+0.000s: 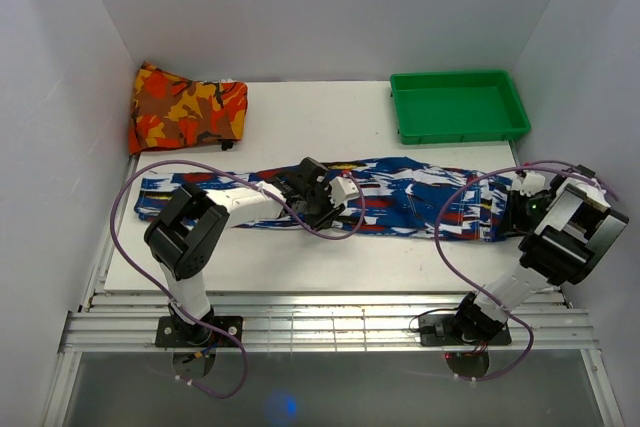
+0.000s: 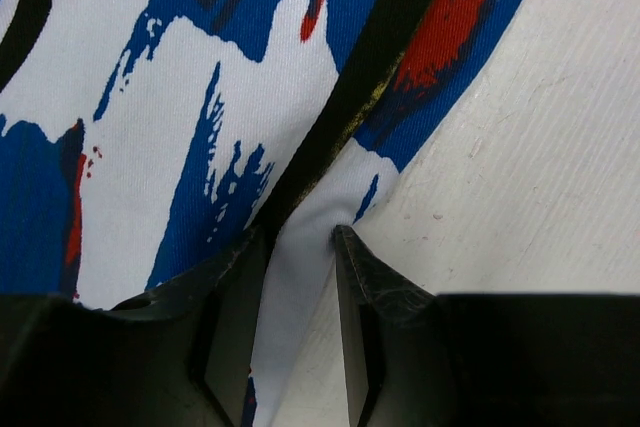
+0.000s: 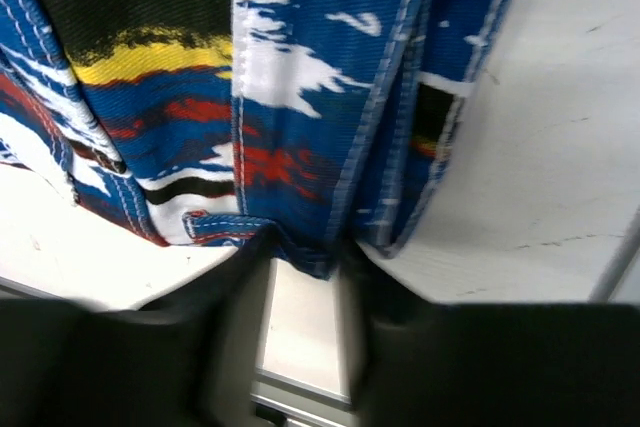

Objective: Fold and stack the trousers
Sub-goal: Fold the trousers

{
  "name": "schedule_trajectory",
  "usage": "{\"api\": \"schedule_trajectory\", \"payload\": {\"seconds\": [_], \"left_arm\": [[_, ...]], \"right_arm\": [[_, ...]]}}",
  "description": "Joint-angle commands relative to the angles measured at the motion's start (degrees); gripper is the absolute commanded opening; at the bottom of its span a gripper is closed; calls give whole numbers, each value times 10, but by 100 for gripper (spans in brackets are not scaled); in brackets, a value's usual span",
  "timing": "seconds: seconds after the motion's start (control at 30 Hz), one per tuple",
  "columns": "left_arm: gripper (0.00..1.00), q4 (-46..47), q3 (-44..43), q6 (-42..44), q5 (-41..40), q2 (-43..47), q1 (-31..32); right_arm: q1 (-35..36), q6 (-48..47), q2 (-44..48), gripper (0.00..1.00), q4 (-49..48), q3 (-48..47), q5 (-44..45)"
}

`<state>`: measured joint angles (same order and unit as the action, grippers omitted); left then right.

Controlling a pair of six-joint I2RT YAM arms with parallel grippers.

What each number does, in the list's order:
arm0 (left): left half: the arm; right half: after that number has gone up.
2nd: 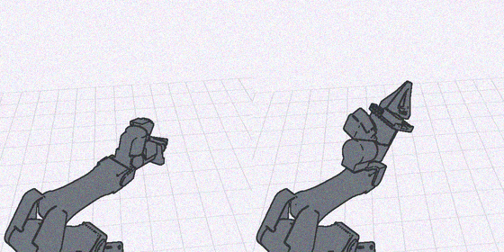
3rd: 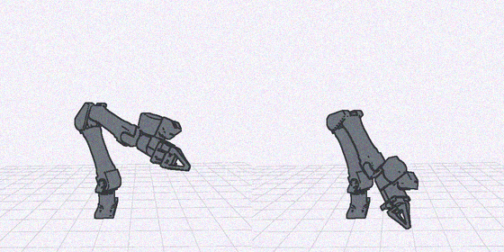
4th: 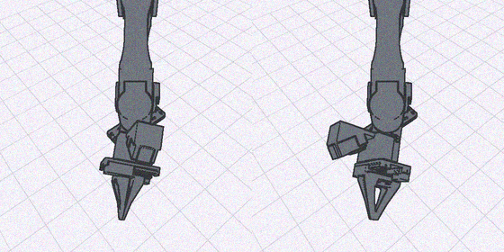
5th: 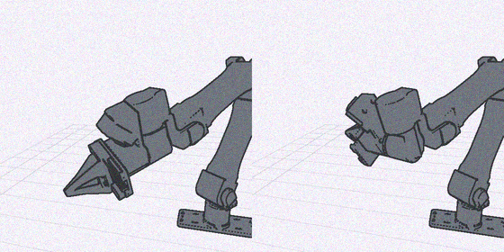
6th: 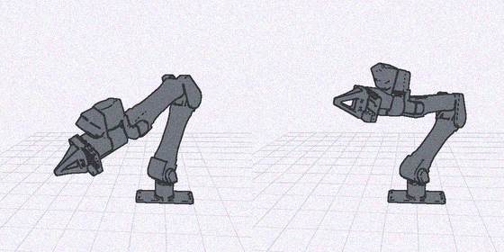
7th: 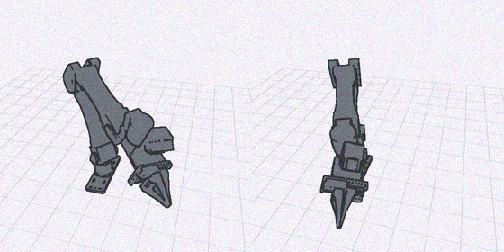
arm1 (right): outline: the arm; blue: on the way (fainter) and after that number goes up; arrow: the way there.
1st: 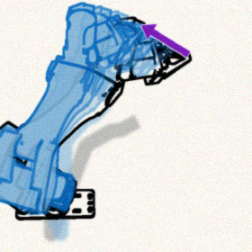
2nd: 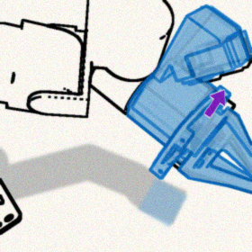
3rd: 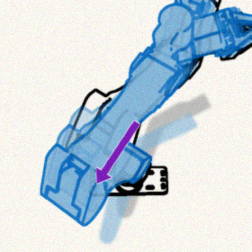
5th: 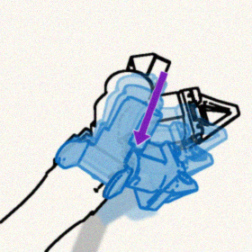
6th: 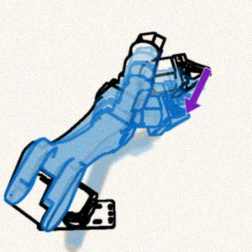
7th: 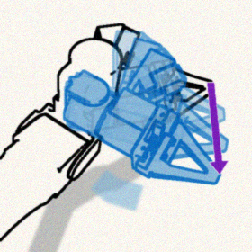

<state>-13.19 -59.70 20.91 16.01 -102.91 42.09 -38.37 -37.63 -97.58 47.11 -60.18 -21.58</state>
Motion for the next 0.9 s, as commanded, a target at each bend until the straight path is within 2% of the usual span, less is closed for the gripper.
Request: {"api": "schedule_trajectory", "payload": {"seconds": [0.0, 0.07, 0.2, 0.4, 0.53, 0.67, 0.7, 0.77, 0.87], "left_arm": [[45, -15, 13, -3, -24, -4, -9], [45, -16, 12, -4, -22, -4, -10], [41, -19, 13, -5, -18, -7, -10], [27, -25, 25, -1, -10, -7, -10], [26, -28, 25, 1, -12, -13, -10], [26, -31, 25, 4, -7, -18, -11], [26, -32, 23, 4, -7, -19, -11], [26, -33, 20, 4, -6, -19, -12], [26, -37, 13, 3, -6, -21, -11]], "right_arm": [[6, 9, -1, 29, 13, -40, -21], [7, 7, 1, 8, 24, -50, -24], [7, 1, 11, 8, 39, -90, -32], [9, -16, 3, 8, 61, -149, -15], [12, -24, -6, 8, 65, -158, 2], [15, -27, -10, 22, 77, -152, 6], [15, -27, -10, 20, 76, -150, 7], [18, -25, -13, 8, 73, -140, 7], [19, -25, -12, 8, 62, -137, 5]]}}
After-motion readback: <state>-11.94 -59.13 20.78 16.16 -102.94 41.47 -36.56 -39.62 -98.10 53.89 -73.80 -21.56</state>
